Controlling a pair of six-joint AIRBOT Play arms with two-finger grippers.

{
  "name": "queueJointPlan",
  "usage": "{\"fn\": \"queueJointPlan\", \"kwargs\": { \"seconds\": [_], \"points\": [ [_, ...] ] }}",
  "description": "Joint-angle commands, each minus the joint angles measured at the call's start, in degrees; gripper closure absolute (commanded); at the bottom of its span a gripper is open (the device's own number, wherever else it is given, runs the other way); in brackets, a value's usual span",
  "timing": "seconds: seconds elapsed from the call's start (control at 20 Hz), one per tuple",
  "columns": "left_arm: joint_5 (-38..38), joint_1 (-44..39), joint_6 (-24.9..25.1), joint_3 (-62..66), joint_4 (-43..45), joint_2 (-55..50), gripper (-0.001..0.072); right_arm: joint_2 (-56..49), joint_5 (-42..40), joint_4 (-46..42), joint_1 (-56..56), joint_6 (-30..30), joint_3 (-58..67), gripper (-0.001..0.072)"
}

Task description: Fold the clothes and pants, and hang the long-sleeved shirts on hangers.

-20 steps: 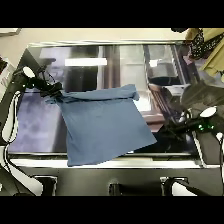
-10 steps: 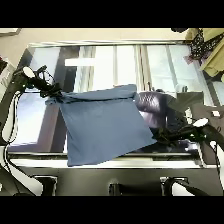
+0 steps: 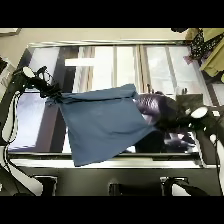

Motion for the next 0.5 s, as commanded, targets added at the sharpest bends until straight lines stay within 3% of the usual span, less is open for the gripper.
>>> {"fn": "queueJointPlan", "kwargs": {
  "seconds": [0.0, 0.1, 0.25, 0.45],
  "points": [
    [-4.92, -0.11, 0.02, 0.07, 0.00, 0.04, 0.0691, -3.23, -1.57, -12.90, 0.26, 13.11, 20.85, 0.0679],
    [-8.13, -0.48, -0.04, 0.04, -0.04, 0.04, 0.0690, -9.77, -2.01, -19.80, 0.26, 18.99, 35.52, 0.0679],
    [-10.10, -1.64, -1.84, -0.15, -0.02, 0.02, 0.0691, -22.95, -2.95, -22.21, 0.26, 24.61, 53.29, 0.0679],
    [-10.16, -4.15, -2.19, -0.94, 0.00, -0.35, 0.0690, -36.72, -1.18, -11.37, 0.28, 27.50, 62.34, 0.0675]
  ]
}}
